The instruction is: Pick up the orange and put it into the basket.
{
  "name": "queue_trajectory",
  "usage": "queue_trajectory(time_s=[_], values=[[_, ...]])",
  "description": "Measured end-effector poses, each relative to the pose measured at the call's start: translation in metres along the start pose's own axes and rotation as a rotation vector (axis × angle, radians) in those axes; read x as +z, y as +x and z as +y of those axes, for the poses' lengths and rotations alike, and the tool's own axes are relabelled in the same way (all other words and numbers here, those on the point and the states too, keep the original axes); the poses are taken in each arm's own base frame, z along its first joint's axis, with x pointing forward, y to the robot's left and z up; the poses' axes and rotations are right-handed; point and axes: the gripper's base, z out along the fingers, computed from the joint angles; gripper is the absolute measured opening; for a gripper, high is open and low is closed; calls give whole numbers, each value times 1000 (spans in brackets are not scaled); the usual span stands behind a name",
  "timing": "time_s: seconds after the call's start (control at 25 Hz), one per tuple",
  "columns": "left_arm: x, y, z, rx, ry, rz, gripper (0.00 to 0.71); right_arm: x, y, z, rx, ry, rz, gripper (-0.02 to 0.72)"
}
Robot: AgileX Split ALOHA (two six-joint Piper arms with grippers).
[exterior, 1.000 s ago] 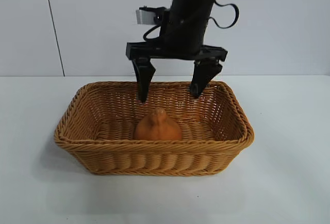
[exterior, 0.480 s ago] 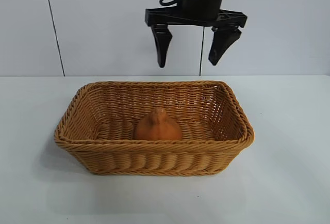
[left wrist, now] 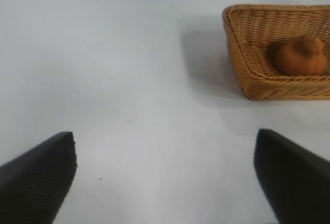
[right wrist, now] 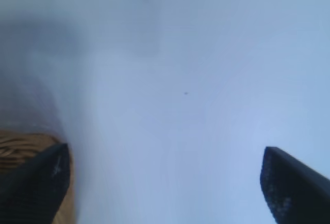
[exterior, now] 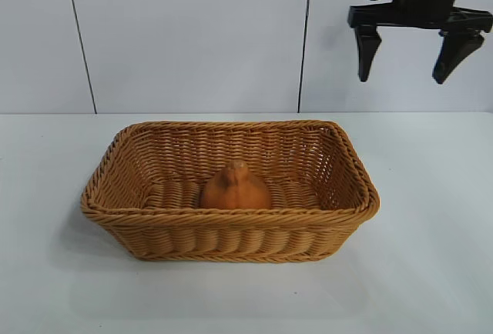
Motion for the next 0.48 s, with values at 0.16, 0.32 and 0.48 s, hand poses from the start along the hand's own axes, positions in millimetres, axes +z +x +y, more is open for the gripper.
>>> queue_trajectory(time_s=[0.16, 0.32, 0.48], values=[[0, 0, 0, 0, 0, 0, 666, -1, 0, -15, 28, 7, 1, 694], [0, 0, 0, 0, 0, 0, 666, -10, 14, -16, 7, 5, 20, 694], [0, 0, 0, 0, 0, 0, 666, -25, 47, -19, 2, 8, 69, 694]])
